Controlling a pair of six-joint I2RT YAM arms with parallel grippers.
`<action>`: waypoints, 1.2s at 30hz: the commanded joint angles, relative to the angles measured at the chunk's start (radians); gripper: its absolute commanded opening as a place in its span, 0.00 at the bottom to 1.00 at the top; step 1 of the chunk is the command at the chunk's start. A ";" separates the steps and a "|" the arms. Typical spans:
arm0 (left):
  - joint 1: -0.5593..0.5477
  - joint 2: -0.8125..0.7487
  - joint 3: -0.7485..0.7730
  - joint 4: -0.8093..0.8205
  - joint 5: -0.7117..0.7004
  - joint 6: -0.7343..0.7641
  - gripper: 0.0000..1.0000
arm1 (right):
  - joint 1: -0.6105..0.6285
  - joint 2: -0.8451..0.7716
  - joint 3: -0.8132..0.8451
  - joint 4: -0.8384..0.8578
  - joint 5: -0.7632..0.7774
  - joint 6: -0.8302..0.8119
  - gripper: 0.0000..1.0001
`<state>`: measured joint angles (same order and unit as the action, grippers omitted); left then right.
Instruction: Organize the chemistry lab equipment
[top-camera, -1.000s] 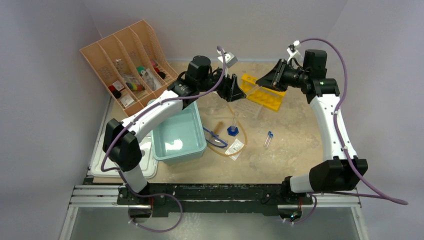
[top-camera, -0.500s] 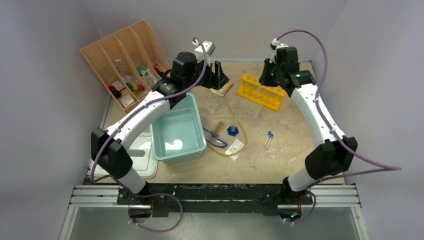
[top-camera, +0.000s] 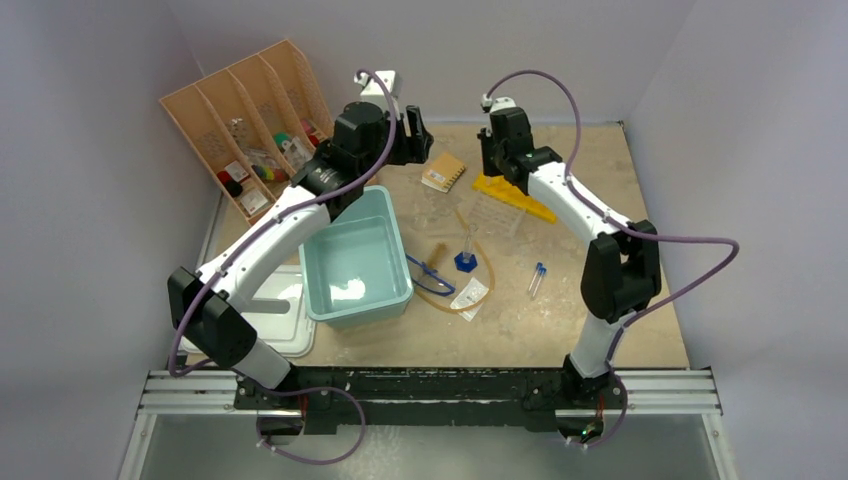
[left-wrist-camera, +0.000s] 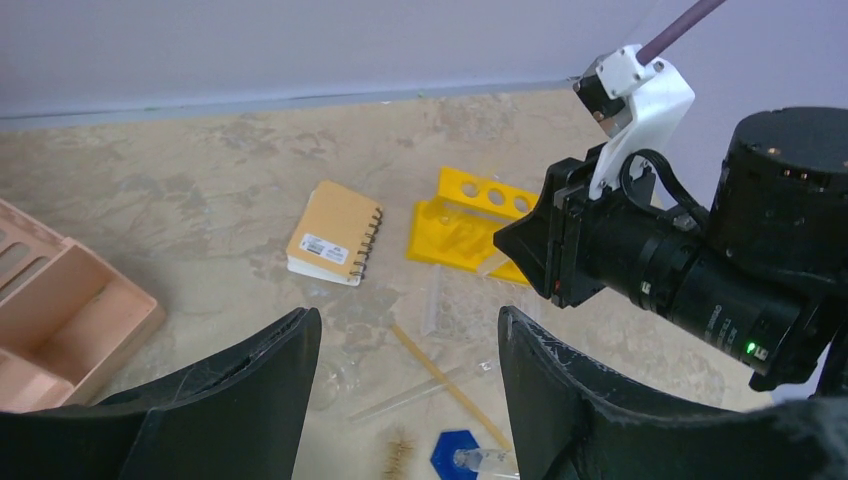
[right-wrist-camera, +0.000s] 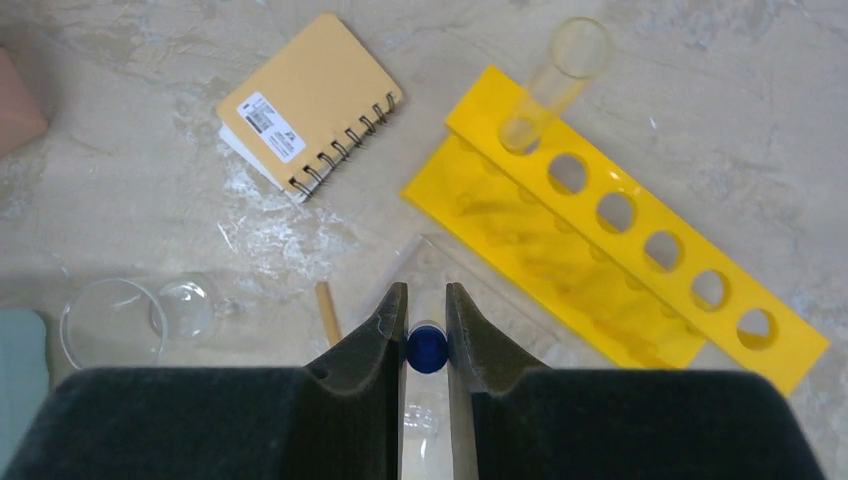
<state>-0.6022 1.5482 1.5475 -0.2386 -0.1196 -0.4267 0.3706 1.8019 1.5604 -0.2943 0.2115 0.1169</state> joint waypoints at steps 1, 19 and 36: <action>0.002 -0.032 0.065 -0.013 -0.078 -0.025 0.65 | 0.015 0.002 -0.011 0.166 -0.007 -0.036 0.12; 0.002 -0.030 0.048 0.005 -0.119 -0.027 0.65 | 0.031 0.003 -0.170 0.220 -0.168 -0.072 0.11; 0.003 -0.071 0.037 -0.004 -0.112 -0.079 0.65 | 0.044 0.020 -0.223 0.233 -0.167 -0.081 0.11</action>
<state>-0.6022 1.5326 1.5673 -0.2722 -0.2314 -0.4808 0.4061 1.8332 1.3552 -0.0906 0.0494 0.0566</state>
